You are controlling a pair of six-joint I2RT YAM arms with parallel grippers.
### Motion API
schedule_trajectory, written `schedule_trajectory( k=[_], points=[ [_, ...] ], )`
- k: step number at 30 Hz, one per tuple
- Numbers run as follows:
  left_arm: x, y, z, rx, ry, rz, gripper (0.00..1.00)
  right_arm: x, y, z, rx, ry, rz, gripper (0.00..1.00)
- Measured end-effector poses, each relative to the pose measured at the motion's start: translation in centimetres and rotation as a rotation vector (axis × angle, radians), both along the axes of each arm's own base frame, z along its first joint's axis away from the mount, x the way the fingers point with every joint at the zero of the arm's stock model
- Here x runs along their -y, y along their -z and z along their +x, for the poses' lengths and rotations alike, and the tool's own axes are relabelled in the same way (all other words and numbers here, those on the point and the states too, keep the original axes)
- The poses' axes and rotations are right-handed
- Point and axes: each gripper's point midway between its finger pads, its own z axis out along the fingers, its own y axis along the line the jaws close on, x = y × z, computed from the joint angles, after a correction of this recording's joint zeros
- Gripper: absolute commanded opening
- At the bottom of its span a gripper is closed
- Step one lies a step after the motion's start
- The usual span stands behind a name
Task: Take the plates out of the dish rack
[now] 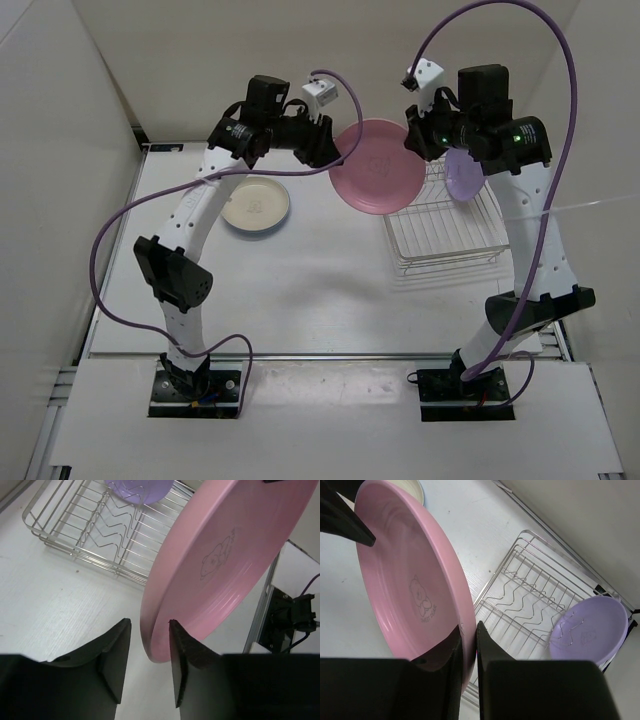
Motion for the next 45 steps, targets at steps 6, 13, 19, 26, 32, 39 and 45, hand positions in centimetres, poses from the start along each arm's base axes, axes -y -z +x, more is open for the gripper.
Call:
schedule_trajectory(
  k=[6,13,19,26,32,39,45],
  points=[
    [-0.3,-0.1,0.4,0.017,-0.024,0.012,0.20,0.0,0.0,0.0,-0.003,0.001,0.001,0.00],
    [-0.6,0.1,1.3,0.018,-0.088,0.030,0.11,-0.1,0.2,0.1,-0.016,0.012,0.015,0.17],
    [-1.1,-0.2,2.5,0.002,-0.205,0.025,0.11,-0.3,0.2,0.1,-0.023,0.006,0.024,0.57],
    [-4.8,0.2,2.6,-0.054,-0.320,0.019,0.11,1.1,0.5,1.4,-0.004,0.114,-0.008,0.89],
    [-9.2,3.9,2.8,-0.147,-0.414,0.039,0.11,1.1,1.4,3.3,0.016,0.212,-0.032,0.94],
    [-23.6,12.1,6.7,-0.382,-0.786,0.142,0.11,5.0,1.1,4.9,0.063,0.375,-0.101,0.95],
    [-31.1,15.5,7.2,-0.511,-0.986,0.159,0.11,5.4,0.9,5.1,0.078,0.392,-0.116,0.95]
  ],
)
